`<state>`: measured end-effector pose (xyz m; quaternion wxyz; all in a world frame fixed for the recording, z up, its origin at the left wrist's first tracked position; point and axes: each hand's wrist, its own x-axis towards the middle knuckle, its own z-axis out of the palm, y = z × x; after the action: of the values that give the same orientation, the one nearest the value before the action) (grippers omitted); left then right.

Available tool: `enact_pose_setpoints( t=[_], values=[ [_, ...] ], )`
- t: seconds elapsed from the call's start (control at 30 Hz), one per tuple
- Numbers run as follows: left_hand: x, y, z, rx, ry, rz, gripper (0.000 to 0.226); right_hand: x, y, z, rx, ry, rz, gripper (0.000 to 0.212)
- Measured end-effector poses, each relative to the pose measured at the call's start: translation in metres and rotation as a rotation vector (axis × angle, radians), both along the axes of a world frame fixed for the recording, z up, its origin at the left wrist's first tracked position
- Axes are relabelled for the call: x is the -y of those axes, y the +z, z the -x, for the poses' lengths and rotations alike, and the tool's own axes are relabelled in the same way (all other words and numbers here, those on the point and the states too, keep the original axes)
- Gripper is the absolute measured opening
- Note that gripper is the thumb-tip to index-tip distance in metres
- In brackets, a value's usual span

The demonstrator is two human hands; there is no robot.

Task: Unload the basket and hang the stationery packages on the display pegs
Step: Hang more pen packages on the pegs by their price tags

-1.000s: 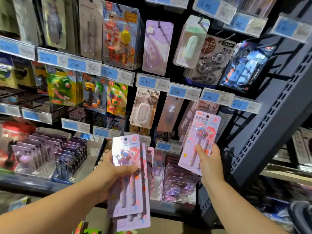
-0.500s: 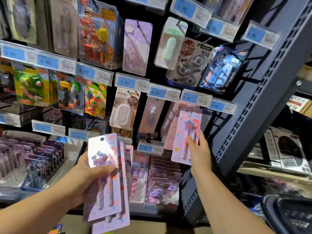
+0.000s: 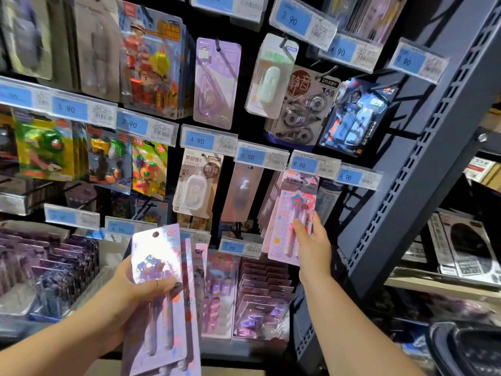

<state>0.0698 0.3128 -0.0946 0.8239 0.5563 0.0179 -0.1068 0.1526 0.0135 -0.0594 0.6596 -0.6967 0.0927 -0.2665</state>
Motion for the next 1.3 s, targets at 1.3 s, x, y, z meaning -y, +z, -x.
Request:
enact_pose_setpoints(
  t=[1.3],
  values=[
    [0.0, 0.004, 0.006, 0.129, -0.034, 0.126, 0.048, -0.119, -0.017, 0.064, -0.552, 0.857, 0.096, 0.024]
  ],
)
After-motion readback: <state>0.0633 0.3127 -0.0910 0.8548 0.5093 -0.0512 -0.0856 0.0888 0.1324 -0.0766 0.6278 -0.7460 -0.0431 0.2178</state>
